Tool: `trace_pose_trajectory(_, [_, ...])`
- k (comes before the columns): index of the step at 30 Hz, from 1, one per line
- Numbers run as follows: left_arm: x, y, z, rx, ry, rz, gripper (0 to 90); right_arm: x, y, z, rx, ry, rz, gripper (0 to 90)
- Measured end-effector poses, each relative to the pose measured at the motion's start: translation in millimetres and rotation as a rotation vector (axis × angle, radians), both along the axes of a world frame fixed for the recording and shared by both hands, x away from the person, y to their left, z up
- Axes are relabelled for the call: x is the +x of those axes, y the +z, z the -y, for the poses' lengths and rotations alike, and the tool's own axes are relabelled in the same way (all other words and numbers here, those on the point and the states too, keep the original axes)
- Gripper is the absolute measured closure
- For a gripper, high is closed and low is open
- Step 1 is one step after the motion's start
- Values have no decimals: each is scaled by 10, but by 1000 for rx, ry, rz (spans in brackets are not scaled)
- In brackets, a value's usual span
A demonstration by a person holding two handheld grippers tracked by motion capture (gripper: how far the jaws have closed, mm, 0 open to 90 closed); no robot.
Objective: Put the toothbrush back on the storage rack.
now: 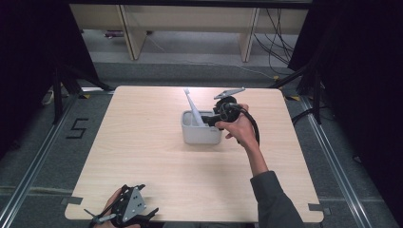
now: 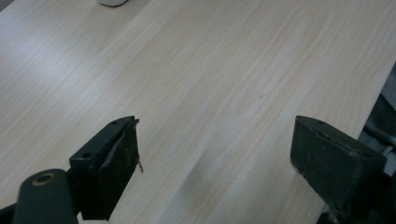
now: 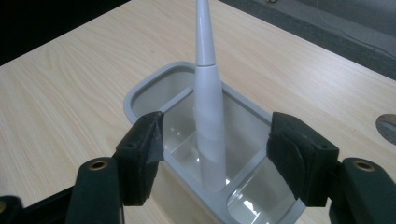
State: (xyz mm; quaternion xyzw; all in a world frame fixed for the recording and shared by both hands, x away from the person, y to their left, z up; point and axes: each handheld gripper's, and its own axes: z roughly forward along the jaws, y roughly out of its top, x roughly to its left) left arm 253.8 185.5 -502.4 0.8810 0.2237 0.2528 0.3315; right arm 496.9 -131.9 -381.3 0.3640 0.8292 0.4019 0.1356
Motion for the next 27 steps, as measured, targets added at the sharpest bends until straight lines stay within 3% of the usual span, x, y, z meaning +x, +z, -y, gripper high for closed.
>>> trace_pose_trajectory(1, [2, 11, -9, 18, -9, -3, 149, -11, -6, 0, 16, -6, 6, 352])
trace_pose_trajectory(3, [2, 0, -1, 3, 4, 3, 149, -35, 11, 29, -1, 3, 4, 333])
trace_pose_trajectory(5, [1, -1, -1, -1, 3, 3, 149, -78, 0, 18, 20, -3, 9, 322])
trace_pose_trajectory(6, [1, 11, -11, 16, -7, -2, 149, -95, 13, 34, 7, 12, 8, 318])
trace_pose_trajectory(9, [-1, 0, 1, 1, 1, 2, 149, -148, 10, 42, 22, 12, 19, 305])
trace_pose_trajectory(10, [-2, 9, -5, 17, -9, -1, 149, -174, 22, 46, 20, 13, 7, 304])
trace_pose_trajectory(12, [-4, 2, 4, 12, -10, -3, 149, -190, 21, 56, 17, 32, 35, 299])
trace_pose_trajectory(15, [-2, -1, 4, 20, -8, -4, 149, -250, 31, 56, 44, 21, 19, 296])
trace_pose_trajectory(16, [-2, -5, 7, 14, -4, -2, 149, -254, 28, 67, 46, 28, 46, 296])
trace_pose_trajectory(21, [-7, -3, 5, 11, -9, -7, 149, -307, 19, 91, 49, 24, 38, 296])
trace_pose_trajectory(22, [-3, 3, 0, 26, -13, -6, 149, -316, 9, 90, 58, 28, 29, 296])
trace_pose_trajectory(24, [-6, -13, 13, 0, -2, -4, 150, -323, 4, 102, 50, 29, 43, 296])
trace_pose_trajectory(26, [-6, -3, 5, 11, -9, -7, 150, -354, -2, 99, 61, 23, 22, 296])
trace_pose_trajectory(27, [-5, -1, 3, 12, -9, -5, 149, -346, -1, 115, 55, 41, 41, 296])
